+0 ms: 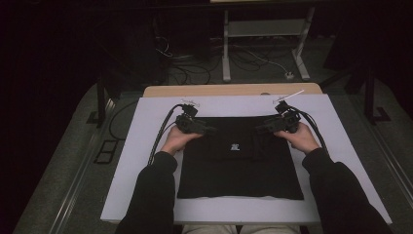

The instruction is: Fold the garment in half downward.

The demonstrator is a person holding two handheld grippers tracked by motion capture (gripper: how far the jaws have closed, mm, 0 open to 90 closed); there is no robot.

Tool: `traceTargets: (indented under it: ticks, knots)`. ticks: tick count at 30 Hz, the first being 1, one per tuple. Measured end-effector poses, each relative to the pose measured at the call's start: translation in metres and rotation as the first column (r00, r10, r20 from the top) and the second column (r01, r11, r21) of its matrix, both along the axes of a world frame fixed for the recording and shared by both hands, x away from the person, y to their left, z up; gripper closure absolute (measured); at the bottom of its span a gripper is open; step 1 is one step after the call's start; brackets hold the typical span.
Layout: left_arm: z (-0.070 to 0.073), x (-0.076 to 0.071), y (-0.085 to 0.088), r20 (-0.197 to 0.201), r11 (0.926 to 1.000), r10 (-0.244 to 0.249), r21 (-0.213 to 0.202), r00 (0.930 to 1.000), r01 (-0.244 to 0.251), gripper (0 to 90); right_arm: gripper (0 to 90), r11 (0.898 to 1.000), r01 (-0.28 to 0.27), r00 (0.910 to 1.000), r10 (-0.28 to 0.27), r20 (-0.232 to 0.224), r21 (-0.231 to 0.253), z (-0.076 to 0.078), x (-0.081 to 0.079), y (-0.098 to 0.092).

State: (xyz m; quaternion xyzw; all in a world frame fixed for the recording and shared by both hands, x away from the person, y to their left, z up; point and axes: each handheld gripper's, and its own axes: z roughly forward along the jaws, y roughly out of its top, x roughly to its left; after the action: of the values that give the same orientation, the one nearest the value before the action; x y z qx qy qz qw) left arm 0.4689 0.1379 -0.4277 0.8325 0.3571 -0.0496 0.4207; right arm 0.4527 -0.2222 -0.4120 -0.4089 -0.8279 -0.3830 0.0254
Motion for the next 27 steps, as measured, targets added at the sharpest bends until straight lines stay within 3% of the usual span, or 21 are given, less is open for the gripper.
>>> traceTargets:
  ticks: [6,11,15,17,21,27]
  knots:
    - [-0.002,0.001,-0.001,-0.002,0.9999,0.016,0.004,0.9999,-0.016,42.6,45.5,1.0,0.001,1.0,-0.001,-0.006,-0.004,-0.003,0.001,0.001]
    - [-0.004,0.002,-0.002,-0.016,0.9997,0.023,0.01,0.9996,-0.023,49.5,51.9,1.0,0.004,0.9999,-0.004,-0.017,-0.017,-0.009,0.004,0.003]
    - [-0.005,0.002,-0.002,-0.017,0.9997,0.022,0.014,0.9996,-0.021,56.3,62.8,1.0,-0.01,0.9996,0.009,-0.026,-0.02,-0.014,0.005,0.003]
    - [-0.003,0.0,-0.003,0.016,0.9992,0.021,0.033,0.9996,-0.022,65.9,68.9,1.0,-0.007,0.9999,0.007,-0.015,-0.021,-0.014,0.004,0.002]
    - [-0.002,-0.001,-0.003,0.015,0.9996,0.006,0.027,0.9999,-0.007,80.3,79.2,1.0,-0.026,0.9992,0.026,-0.03,-0.016,-0.014,0.004,0.002]
    - [-0.003,0.001,-0.001,-0.019,0.9999,0.009,0.01,0.9998,-0.009,86.5,81.4,0.999,-0.03,0.9986,0.031,-0.043,0.015,-0.011,0.003,0.0]
